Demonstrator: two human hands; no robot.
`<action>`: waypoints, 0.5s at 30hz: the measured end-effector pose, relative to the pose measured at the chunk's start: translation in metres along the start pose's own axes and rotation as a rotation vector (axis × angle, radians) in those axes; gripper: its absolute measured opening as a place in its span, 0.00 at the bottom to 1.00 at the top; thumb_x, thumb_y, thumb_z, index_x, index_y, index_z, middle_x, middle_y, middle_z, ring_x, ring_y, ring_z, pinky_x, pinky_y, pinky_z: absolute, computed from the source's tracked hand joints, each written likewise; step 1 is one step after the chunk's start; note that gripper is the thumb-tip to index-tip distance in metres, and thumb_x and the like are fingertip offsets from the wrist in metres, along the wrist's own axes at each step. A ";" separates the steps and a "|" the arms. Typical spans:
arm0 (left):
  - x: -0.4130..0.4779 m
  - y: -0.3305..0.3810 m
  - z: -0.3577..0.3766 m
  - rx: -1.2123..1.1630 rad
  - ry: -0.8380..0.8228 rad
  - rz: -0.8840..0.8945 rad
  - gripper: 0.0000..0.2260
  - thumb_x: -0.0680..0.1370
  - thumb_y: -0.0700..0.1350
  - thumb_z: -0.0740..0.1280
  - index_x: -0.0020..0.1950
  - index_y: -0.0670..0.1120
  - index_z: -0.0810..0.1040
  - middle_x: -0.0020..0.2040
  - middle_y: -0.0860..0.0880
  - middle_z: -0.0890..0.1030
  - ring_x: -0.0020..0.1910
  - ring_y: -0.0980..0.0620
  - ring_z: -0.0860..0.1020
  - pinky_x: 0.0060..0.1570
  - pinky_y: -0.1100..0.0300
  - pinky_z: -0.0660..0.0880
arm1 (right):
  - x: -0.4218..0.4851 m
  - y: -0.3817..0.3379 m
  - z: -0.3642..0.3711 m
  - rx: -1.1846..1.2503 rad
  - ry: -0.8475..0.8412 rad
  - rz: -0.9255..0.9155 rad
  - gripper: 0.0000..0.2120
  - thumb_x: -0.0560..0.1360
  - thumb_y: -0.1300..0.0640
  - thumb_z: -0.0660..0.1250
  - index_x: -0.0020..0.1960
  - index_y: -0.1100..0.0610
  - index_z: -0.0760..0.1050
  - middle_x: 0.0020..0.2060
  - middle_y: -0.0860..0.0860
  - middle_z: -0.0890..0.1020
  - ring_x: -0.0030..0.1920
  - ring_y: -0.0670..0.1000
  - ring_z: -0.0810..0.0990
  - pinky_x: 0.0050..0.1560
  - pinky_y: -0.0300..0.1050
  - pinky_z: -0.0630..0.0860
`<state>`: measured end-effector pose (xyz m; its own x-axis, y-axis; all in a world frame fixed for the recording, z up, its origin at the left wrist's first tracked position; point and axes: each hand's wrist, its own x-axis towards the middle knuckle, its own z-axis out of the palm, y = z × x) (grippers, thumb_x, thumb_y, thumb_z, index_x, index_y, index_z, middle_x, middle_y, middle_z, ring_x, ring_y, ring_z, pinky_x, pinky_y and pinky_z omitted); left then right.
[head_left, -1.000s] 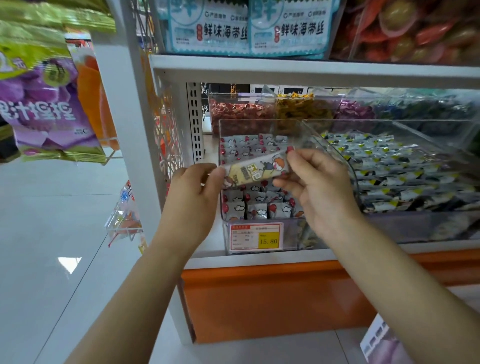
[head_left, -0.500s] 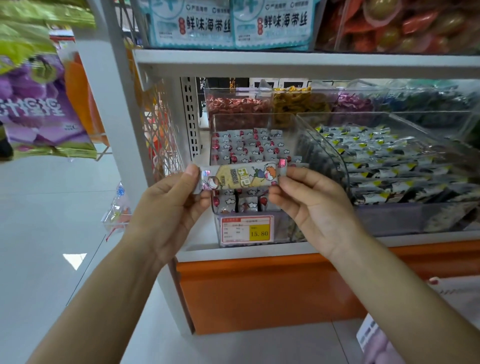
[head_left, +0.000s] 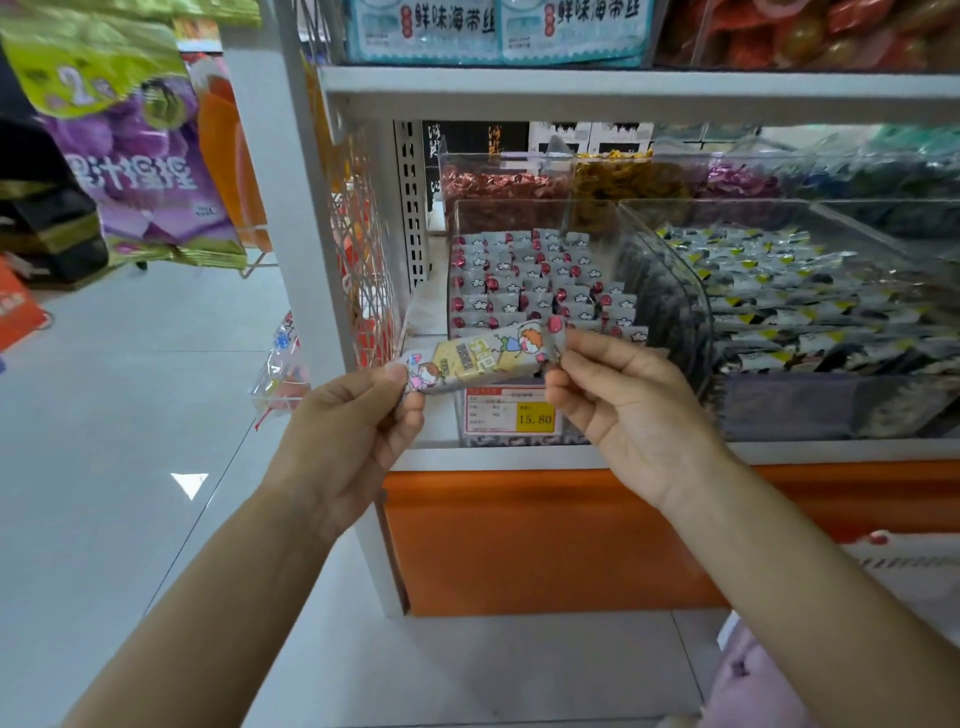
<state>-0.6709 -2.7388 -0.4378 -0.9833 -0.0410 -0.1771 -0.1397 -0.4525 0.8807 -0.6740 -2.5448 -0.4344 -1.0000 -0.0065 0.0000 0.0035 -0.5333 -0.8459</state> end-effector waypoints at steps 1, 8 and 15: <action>0.000 0.002 0.000 -0.011 -0.006 -0.009 0.07 0.78 0.37 0.61 0.47 0.36 0.77 0.33 0.46 0.76 0.28 0.59 0.76 0.30 0.71 0.75 | 0.000 0.000 -0.001 -0.012 0.000 -0.002 0.09 0.70 0.71 0.64 0.48 0.62 0.78 0.32 0.52 0.84 0.33 0.48 0.83 0.32 0.36 0.78; -0.001 0.008 0.002 0.016 -0.001 0.025 0.07 0.77 0.31 0.61 0.41 0.38 0.74 0.29 0.46 0.78 0.28 0.57 0.79 0.30 0.69 0.76 | 0.002 0.001 -0.004 -0.179 0.002 -0.100 0.10 0.74 0.72 0.63 0.49 0.61 0.78 0.36 0.54 0.83 0.35 0.50 0.83 0.35 0.38 0.79; -0.002 0.010 0.008 0.358 0.054 0.159 0.02 0.76 0.36 0.65 0.47 0.39 0.76 0.29 0.48 0.79 0.24 0.59 0.76 0.25 0.69 0.73 | 0.003 0.002 0.000 -0.222 -0.021 -0.140 0.05 0.73 0.58 0.66 0.44 0.60 0.76 0.36 0.51 0.83 0.36 0.53 0.84 0.32 0.39 0.79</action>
<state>-0.6709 -2.7361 -0.4249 -0.9897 -0.1370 -0.0409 -0.0275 -0.0983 0.9948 -0.6768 -2.5455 -0.4360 -0.9903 0.0356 0.1340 -0.1382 -0.3311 -0.9334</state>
